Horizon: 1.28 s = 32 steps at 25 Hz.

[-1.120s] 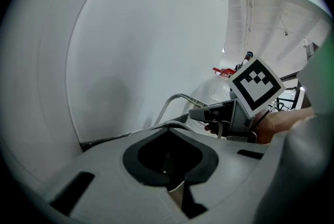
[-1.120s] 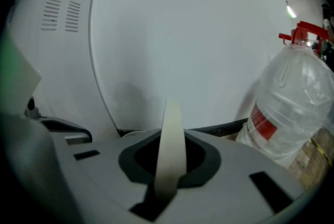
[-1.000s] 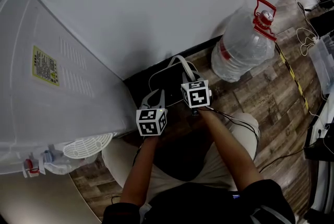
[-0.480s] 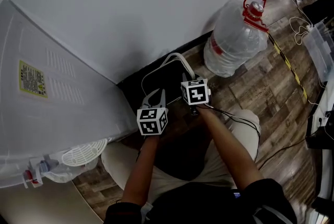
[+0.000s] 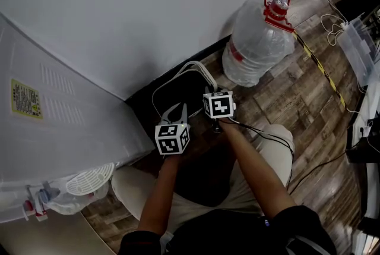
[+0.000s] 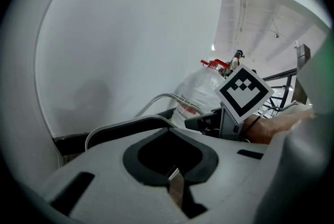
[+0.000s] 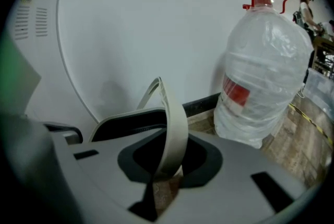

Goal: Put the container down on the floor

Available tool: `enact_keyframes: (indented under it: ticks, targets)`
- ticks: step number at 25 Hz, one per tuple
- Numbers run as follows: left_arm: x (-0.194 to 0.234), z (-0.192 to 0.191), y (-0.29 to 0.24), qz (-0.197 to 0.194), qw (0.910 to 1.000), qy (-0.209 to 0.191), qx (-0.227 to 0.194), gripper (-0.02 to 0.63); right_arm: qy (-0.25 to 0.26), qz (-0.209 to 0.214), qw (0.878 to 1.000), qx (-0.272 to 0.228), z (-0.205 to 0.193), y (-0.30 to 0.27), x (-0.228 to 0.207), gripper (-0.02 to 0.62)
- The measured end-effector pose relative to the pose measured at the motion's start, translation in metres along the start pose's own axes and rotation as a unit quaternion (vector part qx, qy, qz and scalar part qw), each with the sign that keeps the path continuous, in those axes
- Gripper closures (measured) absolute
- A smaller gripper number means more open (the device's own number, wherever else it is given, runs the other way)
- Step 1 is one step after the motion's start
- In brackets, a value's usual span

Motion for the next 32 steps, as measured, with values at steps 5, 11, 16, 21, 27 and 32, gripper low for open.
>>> enact_keyframes:
  ticks: [5,11,16,21,27,32]
  targets:
    - [-0.001,-0.005,-0.002,-0.002,1.0,0.002,0.005,0.591,-0.004,-0.009,1.0,0.008,-0.004,-0.003,-0.007,0.552]
    - [-0.002,-0.007,-0.005,-0.003,0.9999,0.008,0.007,0.591,-0.019,-0.016,1.0,0.016,-0.01,-0.005,-0.016,0.531]
    - [-0.006,-0.009,-0.009,-0.008,0.9999,0.008,0.009,0.591,-0.035,-0.023,0.999,0.029,-0.019,-0.005,-0.024,0.5]
    - [-0.008,-0.013,-0.009,-0.009,0.9998,0.009,0.012,0.591,-0.038,-0.027,0.998,0.034,-0.021,-0.005,-0.026,0.475]
    - [-0.004,-0.017,-0.01,-0.006,0.9998,0.014,0.016,0.591,-0.04,-0.039,0.998,0.036,-0.023,-0.007,-0.031,0.411]
    - [-0.005,-0.018,-0.011,-0.008,0.9997,0.017,0.016,0.591,-0.044,-0.046,0.997,0.038,-0.024,-0.006,-0.035,0.39]
Point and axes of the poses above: the fingertips, and each gripper's own axes: y backward along the fingers, x to its left, z out of its top, the point moved 3 cm from there along y, backward along the fingers, and after that the axes turned 9 degrees about z, right-handed, at the moved point
